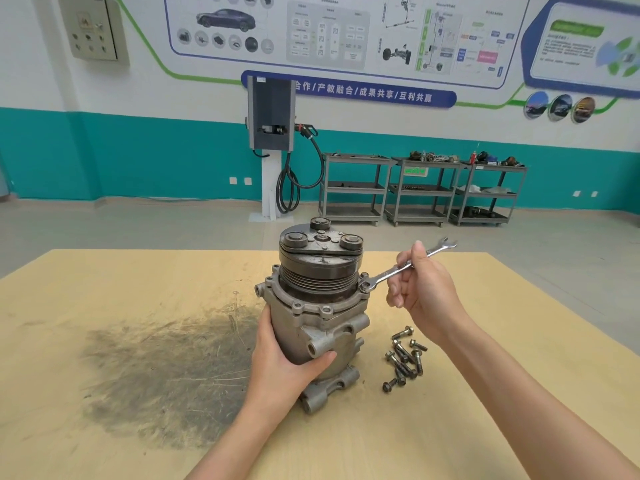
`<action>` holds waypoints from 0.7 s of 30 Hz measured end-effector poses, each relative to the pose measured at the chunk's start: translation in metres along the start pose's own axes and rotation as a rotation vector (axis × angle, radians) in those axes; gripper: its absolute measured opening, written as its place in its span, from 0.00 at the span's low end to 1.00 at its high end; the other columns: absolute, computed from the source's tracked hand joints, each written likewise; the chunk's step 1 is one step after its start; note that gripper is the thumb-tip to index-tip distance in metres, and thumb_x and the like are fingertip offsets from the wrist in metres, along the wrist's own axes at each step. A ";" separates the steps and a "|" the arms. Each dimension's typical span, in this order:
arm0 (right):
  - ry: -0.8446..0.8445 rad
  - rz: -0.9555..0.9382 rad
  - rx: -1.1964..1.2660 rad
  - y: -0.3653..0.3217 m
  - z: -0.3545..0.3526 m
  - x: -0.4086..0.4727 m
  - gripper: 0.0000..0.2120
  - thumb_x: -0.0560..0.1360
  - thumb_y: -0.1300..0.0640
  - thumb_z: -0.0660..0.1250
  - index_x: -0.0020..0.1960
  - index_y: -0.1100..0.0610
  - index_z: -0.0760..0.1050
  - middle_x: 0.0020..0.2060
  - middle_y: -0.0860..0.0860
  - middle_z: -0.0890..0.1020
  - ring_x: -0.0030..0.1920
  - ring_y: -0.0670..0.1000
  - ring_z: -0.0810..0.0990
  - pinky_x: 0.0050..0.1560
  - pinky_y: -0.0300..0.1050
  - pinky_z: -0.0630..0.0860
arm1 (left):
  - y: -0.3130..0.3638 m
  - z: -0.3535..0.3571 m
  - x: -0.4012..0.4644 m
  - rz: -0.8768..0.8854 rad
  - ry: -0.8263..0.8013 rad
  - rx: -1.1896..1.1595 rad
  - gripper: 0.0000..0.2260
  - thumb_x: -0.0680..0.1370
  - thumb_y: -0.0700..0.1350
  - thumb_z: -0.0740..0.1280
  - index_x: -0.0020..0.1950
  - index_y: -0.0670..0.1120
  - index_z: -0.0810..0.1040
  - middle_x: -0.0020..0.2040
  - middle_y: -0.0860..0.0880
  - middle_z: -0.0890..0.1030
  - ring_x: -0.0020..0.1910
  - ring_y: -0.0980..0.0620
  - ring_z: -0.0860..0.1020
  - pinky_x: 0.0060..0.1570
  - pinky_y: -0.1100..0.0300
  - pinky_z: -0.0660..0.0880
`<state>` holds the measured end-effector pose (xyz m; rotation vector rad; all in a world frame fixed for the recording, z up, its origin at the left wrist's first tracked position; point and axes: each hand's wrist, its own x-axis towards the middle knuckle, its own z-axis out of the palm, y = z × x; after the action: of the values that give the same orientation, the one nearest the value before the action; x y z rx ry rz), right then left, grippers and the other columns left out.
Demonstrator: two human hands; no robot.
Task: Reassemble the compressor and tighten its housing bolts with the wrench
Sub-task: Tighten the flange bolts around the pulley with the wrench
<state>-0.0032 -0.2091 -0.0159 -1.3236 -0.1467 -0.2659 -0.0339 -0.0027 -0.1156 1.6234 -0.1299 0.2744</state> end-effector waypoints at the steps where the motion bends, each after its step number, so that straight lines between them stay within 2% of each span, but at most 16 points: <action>1: 0.014 0.012 0.014 0.001 0.001 -0.001 0.20 0.84 0.47 0.49 0.43 0.58 0.68 0.23 0.55 0.74 0.20 0.51 0.70 0.24 0.42 0.70 | -0.001 0.000 0.001 0.000 -0.002 0.000 0.49 0.60 0.48 0.84 0.75 0.59 0.60 0.66 0.59 0.75 0.66 0.58 0.73 0.69 0.47 0.72; 3: 0.073 -0.027 0.022 0.007 0.003 -0.007 0.20 0.84 0.47 0.49 0.43 0.59 0.68 0.23 0.55 0.74 0.20 0.51 0.70 0.23 0.41 0.70 | -0.001 0.000 0.001 -0.011 -0.013 -0.003 0.53 0.57 0.53 0.83 0.76 0.58 0.59 0.67 0.59 0.75 0.67 0.57 0.73 0.69 0.47 0.71; 6: 0.177 -0.205 -0.021 0.018 0.006 -0.022 0.21 0.82 0.43 0.50 0.43 0.60 0.67 0.24 0.54 0.75 0.22 0.52 0.72 0.24 0.42 0.71 | 0.000 0.000 0.002 -0.009 -0.010 -0.014 0.55 0.51 0.59 0.81 0.75 0.61 0.60 0.65 0.63 0.75 0.65 0.61 0.73 0.69 0.49 0.71; 10: 0.226 -0.449 -0.166 0.026 0.012 -0.041 0.21 0.81 0.40 0.51 0.43 0.56 0.68 0.26 0.56 0.78 0.24 0.52 0.75 0.28 0.42 0.73 | -0.003 -0.001 0.003 0.003 -0.010 -0.017 0.52 0.55 0.53 0.83 0.73 0.64 0.60 0.65 0.64 0.74 0.63 0.64 0.73 0.67 0.53 0.72; 13: 0.195 -0.599 -0.312 0.026 0.016 -0.050 0.15 0.80 0.43 0.55 0.42 0.52 0.69 0.30 0.55 0.79 0.26 0.52 0.76 0.29 0.44 0.74 | -0.006 -0.002 0.004 0.013 -0.001 -0.017 0.50 0.58 0.48 0.84 0.72 0.64 0.60 0.65 0.63 0.74 0.63 0.64 0.73 0.64 0.59 0.71; 16: 0.122 -0.762 -0.567 0.022 0.014 -0.053 0.08 0.78 0.49 0.58 0.41 0.48 0.71 0.29 0.44 0.77 0.29 0.44 0.76 0.30 0.43 0.74 | -0.007 -0.002 0.005 0.025 0.003 -0.015 0.50 0.58 0.47 0.85 0.70 0.66 0.58 0.64 0.64 0.73 0.62 0.65 0.72 0.62 0.60 0.70; 18: 0.115 -0.857 -0.739 0.019 0.011 -0.052 0.10 0.78 0.50 0.59 0.41 0.52 0.74 0.31 0.36 0.74 0.30 0.42 0.76 0.28 0.44 0.74 | -0.008 -0.002 0.006 0.022 0.003 -0.014 0.50 0.59 0.46 0.85 0.71 0.65 0.58 0.64 0.64 0.73 0.62 0.65 0.72 0.62 0.60 0.70; 21: 0.115 -0.884 -0.670 0.015 0.010 -0.049 0.08 0.79 0.48 0.58 0.43 0.47 0.72 0.32 0.38 0.75 0.30 0.41 0.75 0.29 0.37 0.72 | -0.009 -0.001 0.009 0.005 0.007 -0.009 0.52 0.58 0.46 0.85 0.71 0.65 0.55 0.62 0.69 0.70 0.60 0.62 0.72 0.63 0.59 0.68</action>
<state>-0.0452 -0.1906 -0.0402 -1.8361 -0.5843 -1.2183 -0.0229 0.0002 -0.1221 1.6134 -0.1302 0.2831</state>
